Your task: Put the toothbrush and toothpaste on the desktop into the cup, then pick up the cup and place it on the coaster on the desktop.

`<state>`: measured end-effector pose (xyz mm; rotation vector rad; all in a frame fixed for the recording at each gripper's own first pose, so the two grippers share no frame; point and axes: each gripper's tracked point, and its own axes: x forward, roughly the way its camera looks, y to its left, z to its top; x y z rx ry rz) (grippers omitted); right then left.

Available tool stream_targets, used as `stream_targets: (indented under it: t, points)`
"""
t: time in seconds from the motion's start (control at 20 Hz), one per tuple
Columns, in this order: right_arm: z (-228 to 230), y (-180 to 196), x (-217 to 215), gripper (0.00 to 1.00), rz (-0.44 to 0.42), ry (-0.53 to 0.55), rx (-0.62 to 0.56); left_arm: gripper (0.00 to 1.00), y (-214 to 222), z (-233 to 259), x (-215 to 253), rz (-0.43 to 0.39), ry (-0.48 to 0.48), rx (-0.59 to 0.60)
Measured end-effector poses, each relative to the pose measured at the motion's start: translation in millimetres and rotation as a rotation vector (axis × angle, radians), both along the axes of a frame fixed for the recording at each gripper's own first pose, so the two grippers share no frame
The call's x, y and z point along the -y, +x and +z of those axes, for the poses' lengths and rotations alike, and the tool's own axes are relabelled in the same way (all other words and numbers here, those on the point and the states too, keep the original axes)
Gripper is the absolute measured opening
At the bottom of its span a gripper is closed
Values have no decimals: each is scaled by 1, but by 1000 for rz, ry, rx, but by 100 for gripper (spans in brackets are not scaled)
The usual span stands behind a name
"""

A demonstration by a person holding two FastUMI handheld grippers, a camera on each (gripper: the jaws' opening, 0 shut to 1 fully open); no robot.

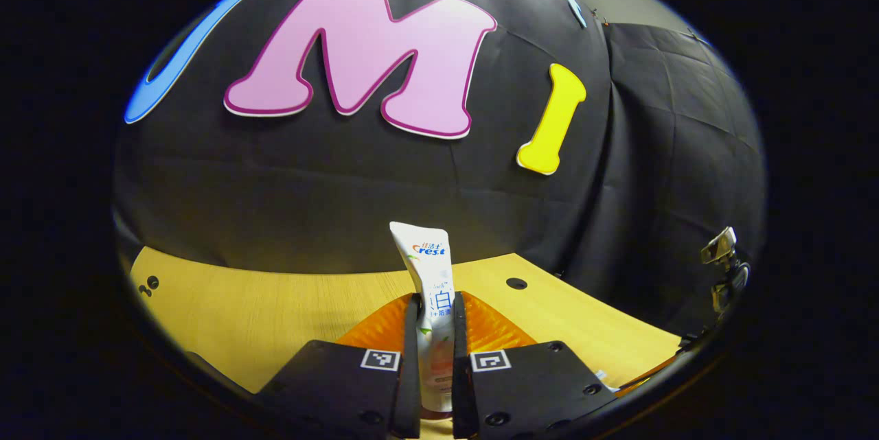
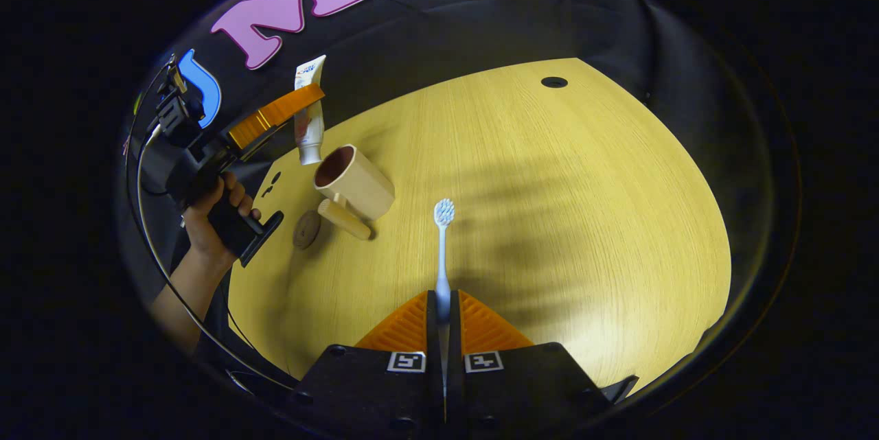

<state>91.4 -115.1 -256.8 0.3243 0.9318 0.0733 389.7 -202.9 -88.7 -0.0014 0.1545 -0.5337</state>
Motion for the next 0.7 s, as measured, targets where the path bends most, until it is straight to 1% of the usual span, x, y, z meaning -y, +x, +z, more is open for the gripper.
stream_targets:
  t: [0.2,0.3,0.4,0.5,0.55,0.6,0.7]
  points:
    - [-11,-4,7,6,0,-10,-21,23,5,-29,2,-14,44,2]
    - [-15,-4,5,6,16,-17,-23,25,6,-37,-3,-8,85,30]
    - [-20,-6,4,6,38,-38,-35,27,4,-45,-7,-6,97,27]
    - [-19,-1,-1,6,49,-35,-36,31,0,-49,-10,1,91,20]
    - [-18,3,-3,6,51,-33,-27,35,-1,-46,-14,17,86,30]
    - [-17,8,-7,6,48,-31,-15,29,-3,-50,-15,17,83,15]
    - [-10,10,-11,6,47,-27,17,59,-14,-46,-24,38,62,0]
